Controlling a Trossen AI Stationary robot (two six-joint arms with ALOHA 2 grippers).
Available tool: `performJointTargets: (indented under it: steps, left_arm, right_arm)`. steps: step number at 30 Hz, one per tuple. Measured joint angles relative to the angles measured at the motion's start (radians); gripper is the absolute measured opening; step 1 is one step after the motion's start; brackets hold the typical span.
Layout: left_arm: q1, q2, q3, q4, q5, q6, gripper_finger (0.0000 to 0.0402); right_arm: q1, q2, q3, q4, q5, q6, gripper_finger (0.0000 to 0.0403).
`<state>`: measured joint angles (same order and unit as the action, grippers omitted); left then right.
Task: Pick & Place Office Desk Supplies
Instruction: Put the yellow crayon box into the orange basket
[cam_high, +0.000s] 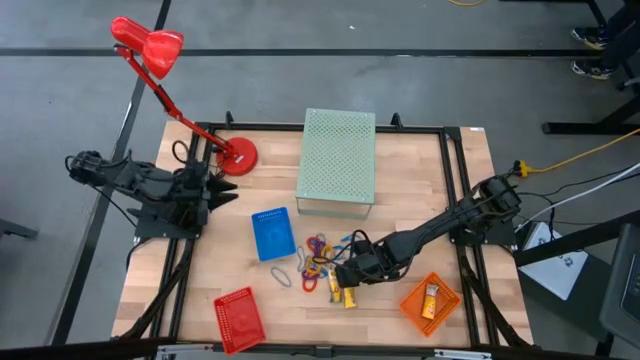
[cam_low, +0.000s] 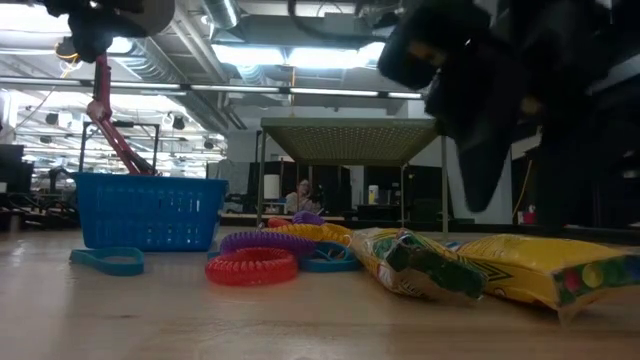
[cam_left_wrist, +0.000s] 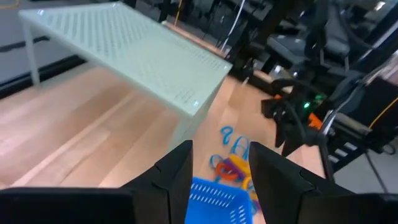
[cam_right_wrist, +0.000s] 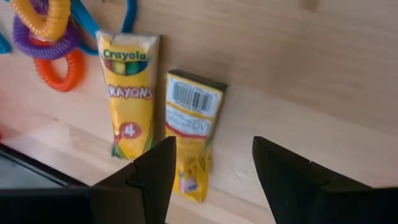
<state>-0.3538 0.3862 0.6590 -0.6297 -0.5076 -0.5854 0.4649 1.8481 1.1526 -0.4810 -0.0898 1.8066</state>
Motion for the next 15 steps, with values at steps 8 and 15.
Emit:
performJointTargets:
  steps: [8, 15]
  left_arm:
    - [0.0, -0.035, 0.0, -0.023, 0.003, -0.007, 0.0152]
    - [0.0, -0.037, 0.0, -0.064, 0.027, -0.04, 0.0152]
  right_arm:
    - [-0.019, 0.084, 0.0, 0.129, -0.053, 0.007, 0.0214]
    - [-0.023, 0.103, 0.003, 0.115, -0.087, 0.018, 0.0183]
